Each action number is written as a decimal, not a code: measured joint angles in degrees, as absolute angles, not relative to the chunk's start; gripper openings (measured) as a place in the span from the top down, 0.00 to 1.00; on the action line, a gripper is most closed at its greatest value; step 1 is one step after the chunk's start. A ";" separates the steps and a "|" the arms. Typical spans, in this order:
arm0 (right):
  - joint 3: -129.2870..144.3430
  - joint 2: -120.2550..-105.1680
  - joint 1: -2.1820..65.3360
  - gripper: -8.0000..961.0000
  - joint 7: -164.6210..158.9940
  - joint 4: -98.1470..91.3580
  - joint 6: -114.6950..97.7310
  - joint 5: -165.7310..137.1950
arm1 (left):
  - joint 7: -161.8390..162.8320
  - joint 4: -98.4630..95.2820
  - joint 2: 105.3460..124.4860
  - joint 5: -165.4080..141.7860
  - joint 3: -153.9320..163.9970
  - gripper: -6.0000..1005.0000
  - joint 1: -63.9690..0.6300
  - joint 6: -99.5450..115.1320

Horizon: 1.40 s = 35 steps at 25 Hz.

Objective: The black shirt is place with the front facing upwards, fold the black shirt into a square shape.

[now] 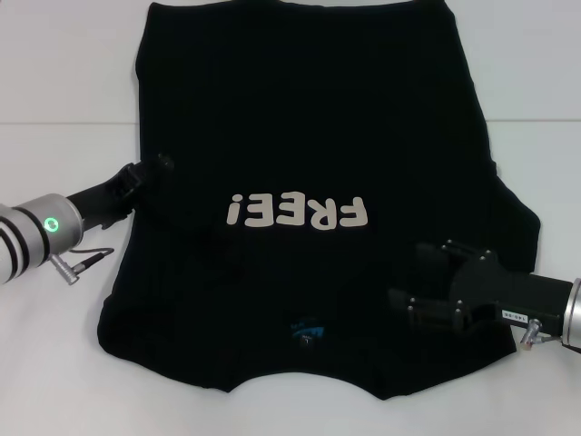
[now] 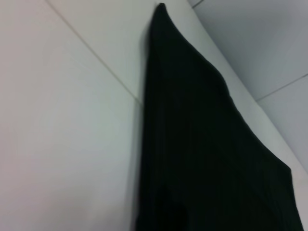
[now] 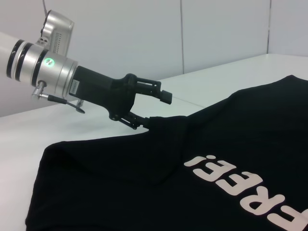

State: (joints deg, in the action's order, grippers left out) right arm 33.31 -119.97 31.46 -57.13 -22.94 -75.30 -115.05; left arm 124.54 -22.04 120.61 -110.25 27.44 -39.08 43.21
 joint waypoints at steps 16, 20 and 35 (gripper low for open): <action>33.31 -119.97 31.44 0.06 -57.13 -22.76 -74.87 -115.04 | 124.81 -18.90 120.68 -109.84 27.91 0.09 -41.74 46.62; 33.31 -119.97 31.44 0.06 -57.13 -22.76 -74.87 -115.04 | 124.76 -17.78 121.50 -107.47 27.60 0.09 -44.28 52.99; 33.30 -119.97 31.55 0.06 -57.13 -22.76 -74.88 -115.03 | 125.07 -17.73 118.59 -103.62 27.48 0.10 -35.73 56.04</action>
State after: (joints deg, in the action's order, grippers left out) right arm 33.30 -119.97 31.55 -57.13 -22.76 -74.88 -115.03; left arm 125.07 -17.73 118.59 -103.62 27.48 -35.73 56.04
